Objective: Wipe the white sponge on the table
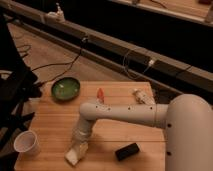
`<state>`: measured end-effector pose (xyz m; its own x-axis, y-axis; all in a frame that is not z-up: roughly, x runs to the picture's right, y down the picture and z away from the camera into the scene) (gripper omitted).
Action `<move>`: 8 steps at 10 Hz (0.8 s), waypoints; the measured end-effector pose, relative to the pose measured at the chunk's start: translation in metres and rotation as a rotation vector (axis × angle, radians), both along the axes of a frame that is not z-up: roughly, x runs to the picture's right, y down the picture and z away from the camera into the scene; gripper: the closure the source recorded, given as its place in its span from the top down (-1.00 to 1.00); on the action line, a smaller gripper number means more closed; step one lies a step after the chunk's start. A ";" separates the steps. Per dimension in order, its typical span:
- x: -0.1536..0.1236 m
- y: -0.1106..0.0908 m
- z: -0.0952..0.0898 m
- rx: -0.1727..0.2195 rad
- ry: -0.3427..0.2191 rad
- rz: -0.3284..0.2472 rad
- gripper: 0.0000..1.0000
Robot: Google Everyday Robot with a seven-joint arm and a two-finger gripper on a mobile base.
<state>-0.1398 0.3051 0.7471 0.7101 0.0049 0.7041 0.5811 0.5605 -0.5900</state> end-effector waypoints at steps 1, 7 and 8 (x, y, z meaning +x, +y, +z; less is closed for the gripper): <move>0.015 -0.003 -0.001 0.009 0.039 0.006 -1.00; 0.050 -0.035 0.034 0.045 0.089 0.004 -1.00; 0.041 -0.037 0.040 0.046 0.058 0.003 -1.00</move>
<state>-0.0989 0.2680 0.7873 0.7497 -0.0240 0.6613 0.5448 0.5896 -0.5963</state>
